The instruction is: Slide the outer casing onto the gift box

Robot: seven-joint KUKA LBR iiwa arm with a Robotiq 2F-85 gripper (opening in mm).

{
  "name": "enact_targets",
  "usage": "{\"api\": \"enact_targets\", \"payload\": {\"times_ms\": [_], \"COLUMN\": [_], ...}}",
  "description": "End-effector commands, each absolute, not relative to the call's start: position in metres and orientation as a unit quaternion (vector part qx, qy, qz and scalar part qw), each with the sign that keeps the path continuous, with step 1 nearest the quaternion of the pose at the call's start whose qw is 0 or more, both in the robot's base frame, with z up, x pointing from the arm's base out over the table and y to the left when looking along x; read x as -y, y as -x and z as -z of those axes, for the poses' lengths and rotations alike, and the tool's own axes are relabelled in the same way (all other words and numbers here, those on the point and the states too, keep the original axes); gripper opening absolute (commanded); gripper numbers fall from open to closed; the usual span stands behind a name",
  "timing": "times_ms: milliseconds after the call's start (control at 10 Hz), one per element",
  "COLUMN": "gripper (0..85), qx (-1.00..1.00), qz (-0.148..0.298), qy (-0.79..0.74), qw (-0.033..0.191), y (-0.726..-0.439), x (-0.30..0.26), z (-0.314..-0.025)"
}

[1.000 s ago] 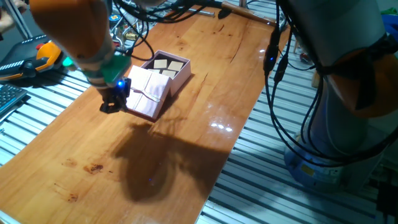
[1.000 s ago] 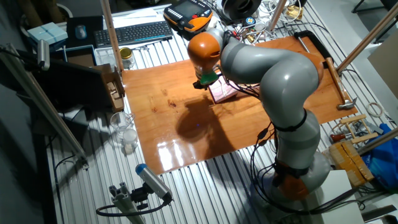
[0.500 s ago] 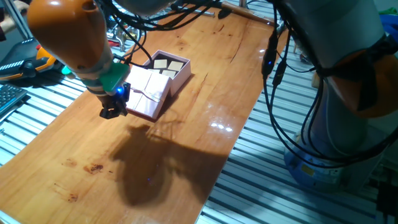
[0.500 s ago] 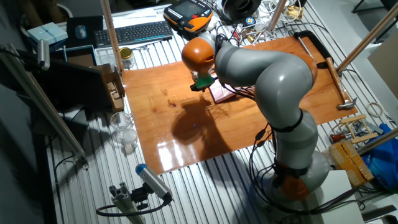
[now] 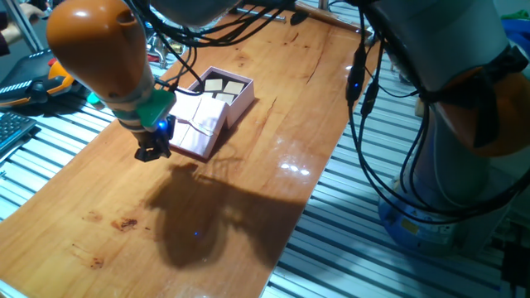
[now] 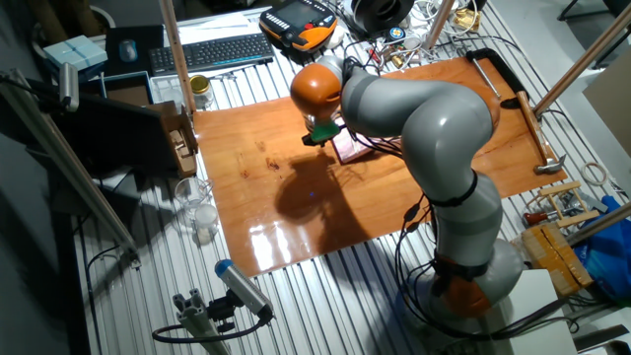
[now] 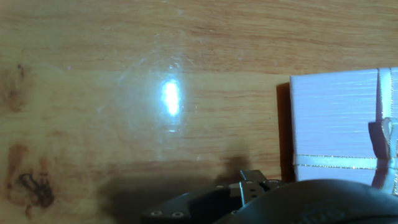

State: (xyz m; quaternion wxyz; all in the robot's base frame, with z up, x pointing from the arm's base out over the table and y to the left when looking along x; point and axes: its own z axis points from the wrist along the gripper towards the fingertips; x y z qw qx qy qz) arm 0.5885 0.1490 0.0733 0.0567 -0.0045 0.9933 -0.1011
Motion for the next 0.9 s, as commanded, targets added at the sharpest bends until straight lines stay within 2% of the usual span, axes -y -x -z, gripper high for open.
{"api": "enact_targets", "payload": {"times_ms": [0, 800], "gripper": [0.0, 0.0], "qx": [-0.993, -0.991], "qz": [0.1, 0.115], "qy": [0.005, 0.001], "qw": [0.058, 0.064], "y": [-0.589, -0.593], "x": [-0.147, -0.128], "z": [-0.071, -0.053]}}
